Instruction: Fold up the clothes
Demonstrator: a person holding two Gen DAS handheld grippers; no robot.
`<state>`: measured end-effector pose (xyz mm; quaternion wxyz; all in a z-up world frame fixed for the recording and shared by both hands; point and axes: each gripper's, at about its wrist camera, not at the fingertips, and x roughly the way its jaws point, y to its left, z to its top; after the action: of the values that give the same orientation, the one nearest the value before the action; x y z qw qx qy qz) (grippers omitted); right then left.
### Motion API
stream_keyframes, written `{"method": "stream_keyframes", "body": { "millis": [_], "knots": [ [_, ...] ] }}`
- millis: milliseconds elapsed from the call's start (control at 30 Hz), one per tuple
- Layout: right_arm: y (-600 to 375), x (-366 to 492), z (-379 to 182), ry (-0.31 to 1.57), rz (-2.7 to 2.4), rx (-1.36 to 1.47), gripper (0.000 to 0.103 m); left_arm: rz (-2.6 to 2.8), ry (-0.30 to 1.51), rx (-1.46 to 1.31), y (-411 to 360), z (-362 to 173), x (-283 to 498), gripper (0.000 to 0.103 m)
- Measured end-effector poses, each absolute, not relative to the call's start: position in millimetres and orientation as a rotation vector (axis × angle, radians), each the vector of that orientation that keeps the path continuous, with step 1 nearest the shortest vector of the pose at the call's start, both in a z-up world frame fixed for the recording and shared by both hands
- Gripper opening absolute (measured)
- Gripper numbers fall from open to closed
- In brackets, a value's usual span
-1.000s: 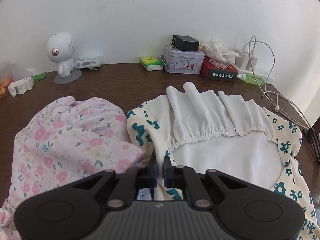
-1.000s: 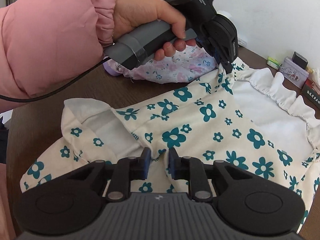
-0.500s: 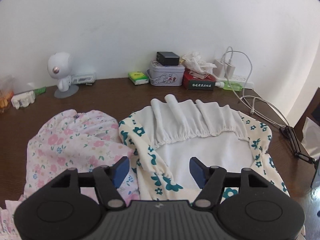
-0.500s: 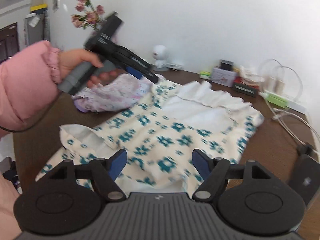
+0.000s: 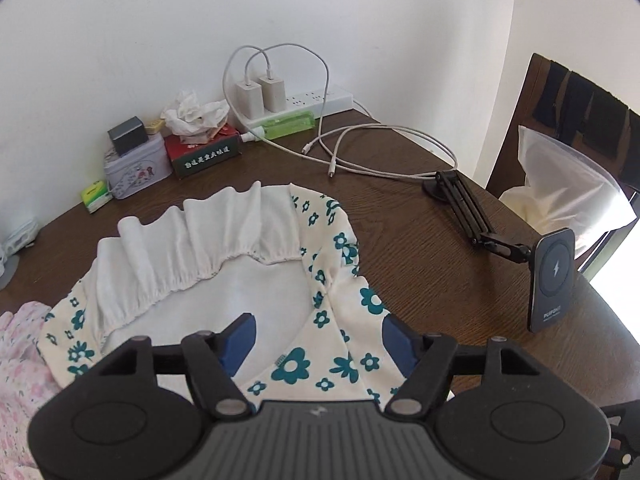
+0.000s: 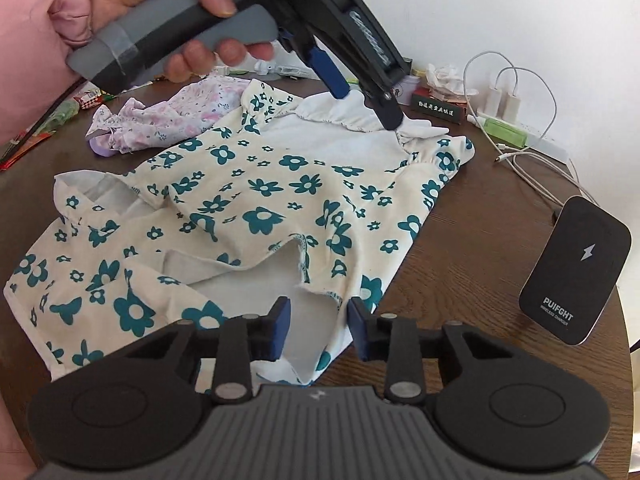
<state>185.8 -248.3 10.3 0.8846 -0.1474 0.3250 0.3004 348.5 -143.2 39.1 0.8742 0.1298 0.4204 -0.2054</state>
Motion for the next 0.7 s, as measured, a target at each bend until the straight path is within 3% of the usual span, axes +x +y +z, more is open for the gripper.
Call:
{"method": "stream_keyframes", "body": {
  "millis": [267, 500, 600, 633, 700],
  "knots": [
    [-221, 184, 8, 0.599, 0.693, -0.589, 0.032, -0.417, 0.952, 0.152, -156, 8, 400, 0.069],
    [-216, 197, 4, 0.641, 0.756, -0.663, 0.011, -0.418, 0.972, 0.126, -168, -7, 427, 0.064],
    [-215, 198, 4, 0.648, 0.775, -0.670, 0.006, -0.426, 0.977, 0.107, -170, -12, 434, 0.048],
    [-216, 199, 5, 0.649, 0.778, -0.667, 0.005, -0.435, 0.979, 0.100, -170, -14, 436, 0.036],
    [-218, 201, 6, 0.653, 0.785, -0.650, 0.005, -0.440, 0.972, 0.083, -170, -15, 437, 0.021]
  ]
}}
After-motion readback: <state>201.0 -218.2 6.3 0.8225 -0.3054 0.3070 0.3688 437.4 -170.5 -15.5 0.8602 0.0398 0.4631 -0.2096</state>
